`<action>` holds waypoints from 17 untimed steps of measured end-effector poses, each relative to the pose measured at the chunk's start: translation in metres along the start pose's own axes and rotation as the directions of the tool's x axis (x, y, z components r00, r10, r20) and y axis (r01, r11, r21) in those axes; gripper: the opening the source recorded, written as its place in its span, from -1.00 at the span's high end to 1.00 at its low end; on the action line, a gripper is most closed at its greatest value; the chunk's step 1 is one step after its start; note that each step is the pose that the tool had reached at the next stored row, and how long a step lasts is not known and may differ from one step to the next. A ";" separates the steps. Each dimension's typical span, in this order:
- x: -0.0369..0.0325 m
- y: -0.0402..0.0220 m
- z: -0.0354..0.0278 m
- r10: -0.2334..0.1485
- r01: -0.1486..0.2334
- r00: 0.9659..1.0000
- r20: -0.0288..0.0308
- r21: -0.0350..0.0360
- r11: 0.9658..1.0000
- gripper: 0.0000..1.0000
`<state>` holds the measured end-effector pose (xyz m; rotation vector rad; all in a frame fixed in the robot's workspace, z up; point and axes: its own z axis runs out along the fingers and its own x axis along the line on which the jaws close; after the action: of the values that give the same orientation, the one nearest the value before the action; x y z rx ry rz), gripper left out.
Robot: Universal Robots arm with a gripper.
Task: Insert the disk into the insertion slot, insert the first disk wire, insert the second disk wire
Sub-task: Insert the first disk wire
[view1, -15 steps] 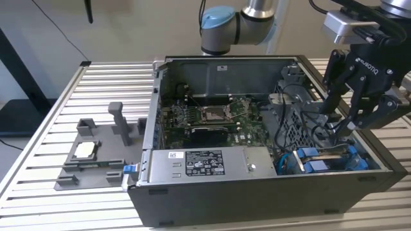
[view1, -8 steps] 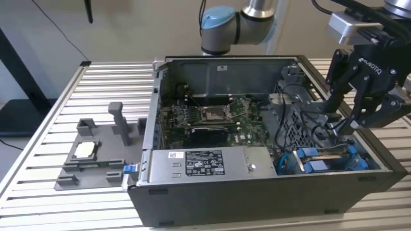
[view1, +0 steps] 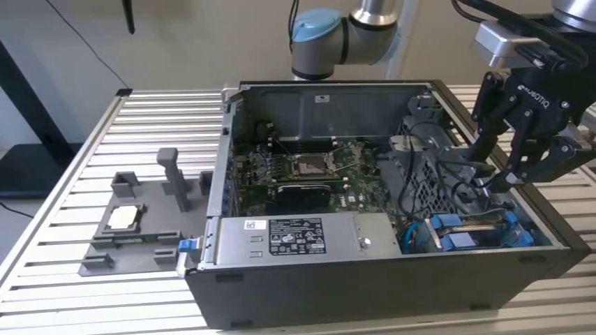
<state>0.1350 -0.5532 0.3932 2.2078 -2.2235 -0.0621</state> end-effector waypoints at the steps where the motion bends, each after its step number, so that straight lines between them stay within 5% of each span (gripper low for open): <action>1: -0.0008 -0.0003 0.0007 0.000 0.000 1.000 0.002 0.001 1.000 -0.17; 13: -0.0034 -0.0061 0.0066 -0.001 0.001 0.999 0.034 0.007 1.000 -0.17; 17: -0.0036 -0.0067 0.0075 -0.002 0.001 0.999 0.036 0.008 1.000 -0.17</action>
<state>0.1414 -0.5495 0.3856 2.2304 -2.2445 -0.0938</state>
